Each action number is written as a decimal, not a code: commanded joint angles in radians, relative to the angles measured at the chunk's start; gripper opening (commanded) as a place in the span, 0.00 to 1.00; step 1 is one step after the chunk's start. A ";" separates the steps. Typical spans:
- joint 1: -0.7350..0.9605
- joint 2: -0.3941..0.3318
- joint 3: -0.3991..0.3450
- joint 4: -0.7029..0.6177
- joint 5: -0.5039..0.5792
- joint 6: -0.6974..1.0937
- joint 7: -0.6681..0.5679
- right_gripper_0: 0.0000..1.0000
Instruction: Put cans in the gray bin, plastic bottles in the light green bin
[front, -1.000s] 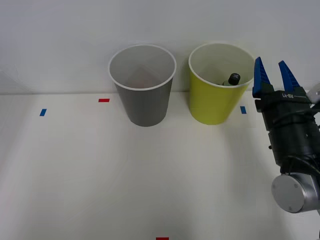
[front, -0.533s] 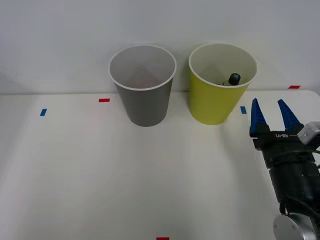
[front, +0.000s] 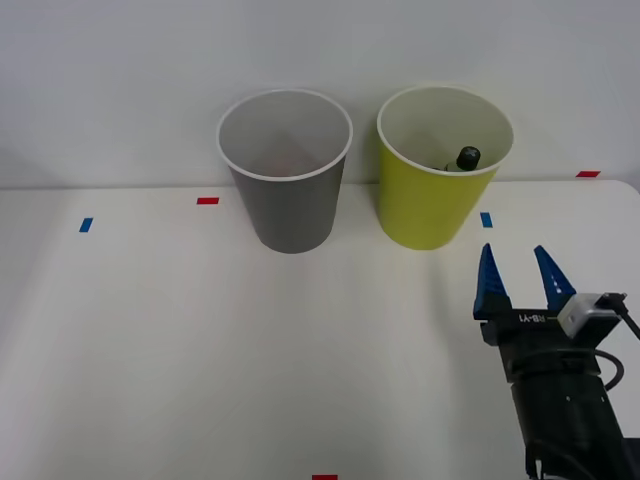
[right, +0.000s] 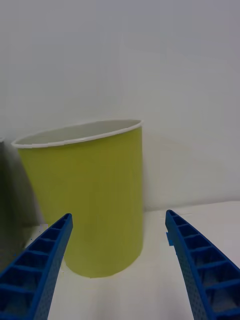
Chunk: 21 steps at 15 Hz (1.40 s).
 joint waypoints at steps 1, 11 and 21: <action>0.035 0.017 0.036 0.000 0.027 0.001 -0.032 0.63; 0.205 0.103 -0.062 0.000 0.795 -0.187 -0.956 0.63; 0.334 0.177 -0.060 0.074 0.815 -0.297 -0.948 0.62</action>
